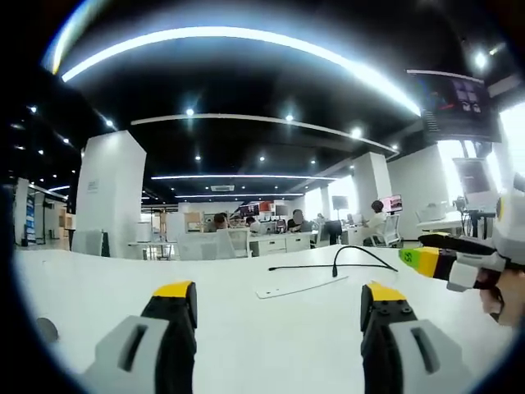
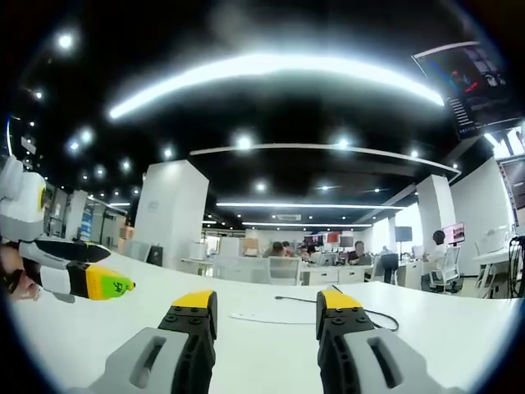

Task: Locate the USB plug end of the data cable currently connected to the USB port on the desk. Grip the plug, withdraw it from the port, and place it onto the desktop.

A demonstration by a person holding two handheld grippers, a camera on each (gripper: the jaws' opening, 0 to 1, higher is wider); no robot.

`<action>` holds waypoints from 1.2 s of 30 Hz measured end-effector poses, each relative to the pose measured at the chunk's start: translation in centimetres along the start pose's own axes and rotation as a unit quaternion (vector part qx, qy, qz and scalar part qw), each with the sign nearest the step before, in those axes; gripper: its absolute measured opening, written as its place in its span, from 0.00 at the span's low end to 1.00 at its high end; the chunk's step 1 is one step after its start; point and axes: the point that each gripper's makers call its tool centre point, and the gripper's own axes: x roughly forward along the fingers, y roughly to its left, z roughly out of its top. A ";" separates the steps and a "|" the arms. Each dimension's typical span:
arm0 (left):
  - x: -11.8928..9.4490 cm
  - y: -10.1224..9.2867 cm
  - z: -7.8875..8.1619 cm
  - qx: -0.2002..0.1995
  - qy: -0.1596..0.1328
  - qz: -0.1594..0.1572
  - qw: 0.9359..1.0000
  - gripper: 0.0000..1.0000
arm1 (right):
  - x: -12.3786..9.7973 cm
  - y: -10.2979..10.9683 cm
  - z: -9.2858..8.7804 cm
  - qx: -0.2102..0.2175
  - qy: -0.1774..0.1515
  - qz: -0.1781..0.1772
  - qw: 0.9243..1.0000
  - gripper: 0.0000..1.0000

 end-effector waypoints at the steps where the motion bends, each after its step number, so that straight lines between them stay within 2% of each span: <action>1: 0.2 -0.1 0.0 0.000 0.001 -0.002 1.000 0.82 | 0.2 -0.1 0.0 0.000 0.001 0.000 1.000 0.49; 10: 2.5 -1.3 0.9 -0.004 -0.005 -0.028 1.000 0.82 | 1.6 -0.7 -0.7 0.012 0.017 0.002 1.000 0.48; 16: 4.1 -1.8 0.6 -0.019 0.001 -0.049 0.999 0.82 | 2.8 -1.3 -0.9 0.012 0.022 0.002 1.000 0.48; 20: 4.8 -1.9 0.2 -0.030 0.006 -0.054 0.998 0.82 | 3.3 -1.7 -1.2 0.014 0.026 -0.001 1.000 0.48; 28: 5.8 -2.6 -0.3 -0.015 0.011 -0.068 0.998 0.82 | 4.2 -2.4 -2.2 0.016 0.035 -0.007 0.999 0.48; 36: 6.8 -3.4 -1.9 -0.019 0.028 -0.088 0.996 0.82 | 5.2 -3.1 -2.9 0.012 0.043 -0.013 0.999 0.48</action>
